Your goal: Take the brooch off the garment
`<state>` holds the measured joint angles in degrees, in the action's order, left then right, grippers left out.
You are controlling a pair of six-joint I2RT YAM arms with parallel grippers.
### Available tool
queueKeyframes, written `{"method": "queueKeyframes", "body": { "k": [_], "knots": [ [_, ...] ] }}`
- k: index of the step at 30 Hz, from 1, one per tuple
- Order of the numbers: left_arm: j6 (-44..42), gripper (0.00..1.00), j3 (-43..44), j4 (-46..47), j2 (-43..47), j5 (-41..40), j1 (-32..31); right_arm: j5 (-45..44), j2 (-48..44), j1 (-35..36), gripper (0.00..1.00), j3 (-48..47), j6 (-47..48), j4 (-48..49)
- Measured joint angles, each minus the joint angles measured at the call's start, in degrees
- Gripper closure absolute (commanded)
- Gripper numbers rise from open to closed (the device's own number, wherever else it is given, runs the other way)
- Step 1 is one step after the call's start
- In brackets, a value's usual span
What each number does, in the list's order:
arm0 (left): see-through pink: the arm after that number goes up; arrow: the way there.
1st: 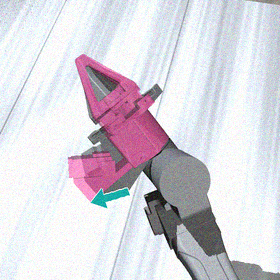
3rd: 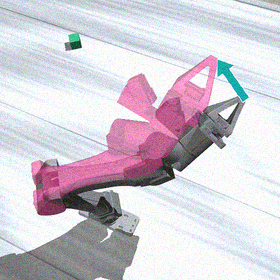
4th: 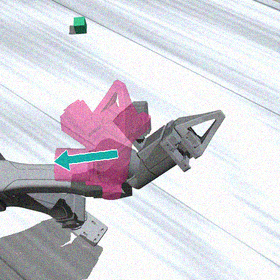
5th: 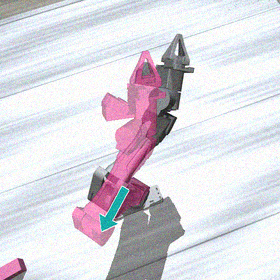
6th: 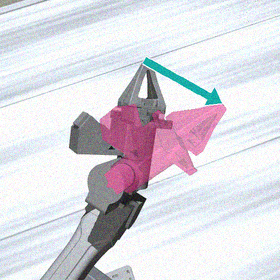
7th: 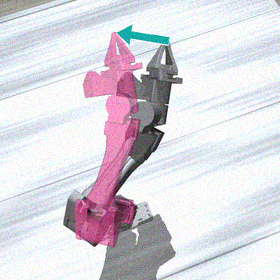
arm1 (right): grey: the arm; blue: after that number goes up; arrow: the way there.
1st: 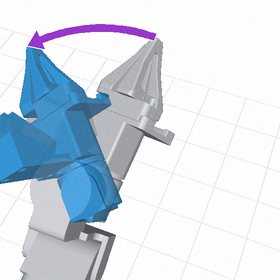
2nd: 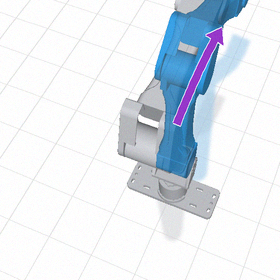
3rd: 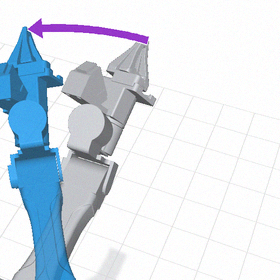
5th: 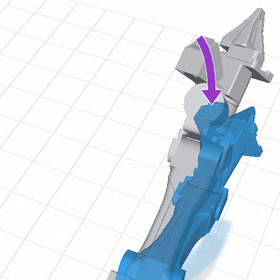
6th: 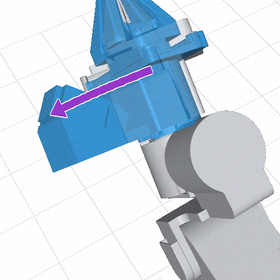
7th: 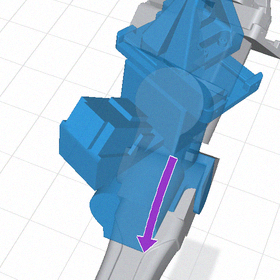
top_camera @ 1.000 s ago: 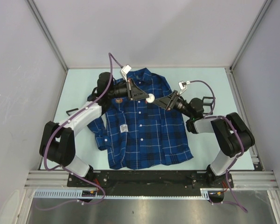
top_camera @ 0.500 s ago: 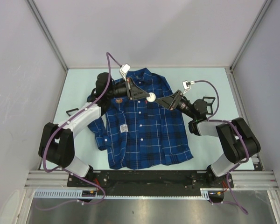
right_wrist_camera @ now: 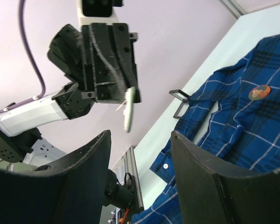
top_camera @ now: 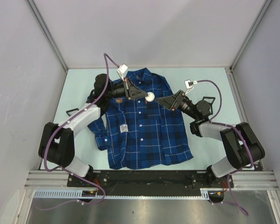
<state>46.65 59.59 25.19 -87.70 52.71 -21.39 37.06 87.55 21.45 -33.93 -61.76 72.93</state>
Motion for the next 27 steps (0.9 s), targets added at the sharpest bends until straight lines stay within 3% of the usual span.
{"method": "queueKeyframes", "body": {
  "k": [12,27],
  "knots": [
    [1.38,1.0,-0.35,0.11,-0.7,0.04,-0.94,-0.09,-2.71,0.96,0.43,0.0,1.16,1.53],
    [1.33,1.0,-0.35,-0.02,-1.07,0.04,-2.25,-0.09,-1.27,1.68,0.54,-0.04,0.72,1.55]
  ]
}}
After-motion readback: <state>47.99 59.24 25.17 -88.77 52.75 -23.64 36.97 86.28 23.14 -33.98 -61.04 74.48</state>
